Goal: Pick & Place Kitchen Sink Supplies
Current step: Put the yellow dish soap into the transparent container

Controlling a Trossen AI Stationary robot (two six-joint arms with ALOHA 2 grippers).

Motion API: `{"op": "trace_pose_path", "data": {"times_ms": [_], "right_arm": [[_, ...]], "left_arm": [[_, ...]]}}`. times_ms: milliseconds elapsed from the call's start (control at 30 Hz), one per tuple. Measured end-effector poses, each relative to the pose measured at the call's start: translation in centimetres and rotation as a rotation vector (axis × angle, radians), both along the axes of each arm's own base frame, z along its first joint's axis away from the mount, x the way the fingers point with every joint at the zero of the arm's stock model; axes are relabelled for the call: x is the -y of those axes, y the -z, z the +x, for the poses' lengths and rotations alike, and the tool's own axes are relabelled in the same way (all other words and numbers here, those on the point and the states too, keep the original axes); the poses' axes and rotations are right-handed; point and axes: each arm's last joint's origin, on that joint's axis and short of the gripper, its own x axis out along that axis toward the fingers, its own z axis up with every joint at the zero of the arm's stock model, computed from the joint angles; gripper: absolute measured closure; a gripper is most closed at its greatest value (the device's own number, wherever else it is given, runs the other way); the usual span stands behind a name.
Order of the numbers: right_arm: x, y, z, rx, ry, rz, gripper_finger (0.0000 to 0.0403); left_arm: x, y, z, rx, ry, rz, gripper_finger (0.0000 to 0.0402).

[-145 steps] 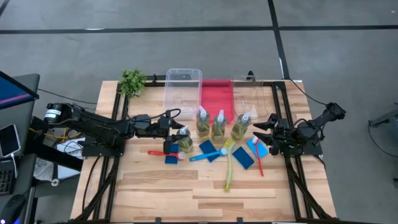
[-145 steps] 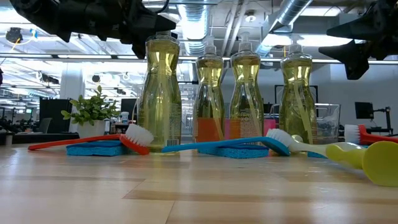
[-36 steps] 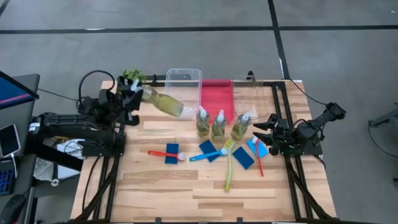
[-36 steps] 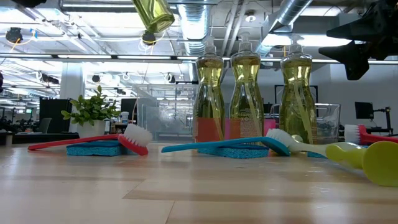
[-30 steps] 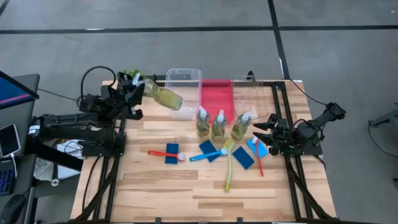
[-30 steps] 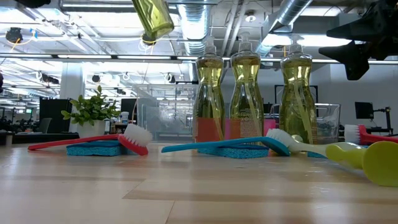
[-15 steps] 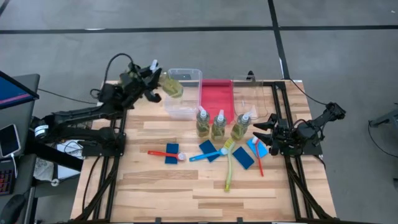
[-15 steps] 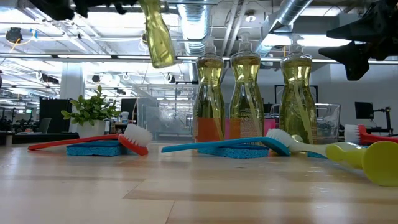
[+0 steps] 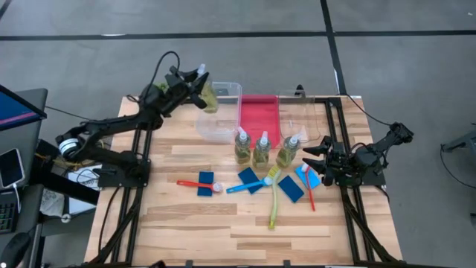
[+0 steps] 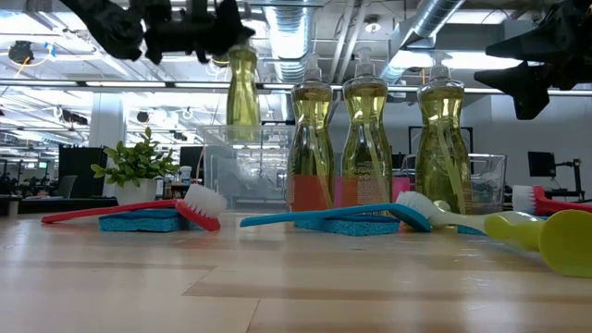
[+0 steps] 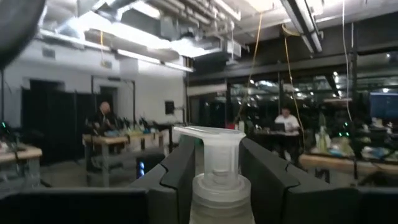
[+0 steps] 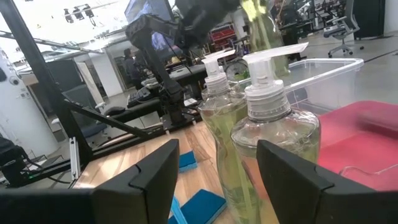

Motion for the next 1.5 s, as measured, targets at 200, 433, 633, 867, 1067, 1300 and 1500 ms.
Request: {"op": "trace_pose_path", "data": {"times_ms": [200,433,633,867,1067,1300,1500], "right_arm": [[0.0,0.0,0.0,0.0,0.0,0.0,0.0194],[0.0,0.0,0.0,0.0,0.0,0.0,0.0194],[0.0,0.0,0.0,0.0,0.0,0.0,0.0194],[0.0,0.0,0.0,0.0,0.0,0.0,0.0194],[0.0,0.0,0.0,0.005,-0.002,0.023,0.0194],[0.0,0.0,0.0,0.006,-0.002,0.026,0.0194],[0.0,0.0,0.0,0.006,-0.002,0.026,0.0194]], "left_arm": [[-1.9,1.9,0.4,-0.04,-0.02,-0.051,0.0278],[-3.0,3.3,0.9,-0.05,-0.016,-0.091,0.0296],[-3.4,4.3,1.3,-0.073,0.006,-0.106,0.0279],[-3.8,5.4,1.8,-0.092,0.009,-0.135,0.0299],[-4.0,5.7,2.0,-0.089,0.01,-0.138,0.0277],[-4.2,6.8,2.5,-0.12,0.012,-0.164,0.0299],[-4.3,7.2,2.7,-0.131,0.012,-0.171,0.0281]]}}
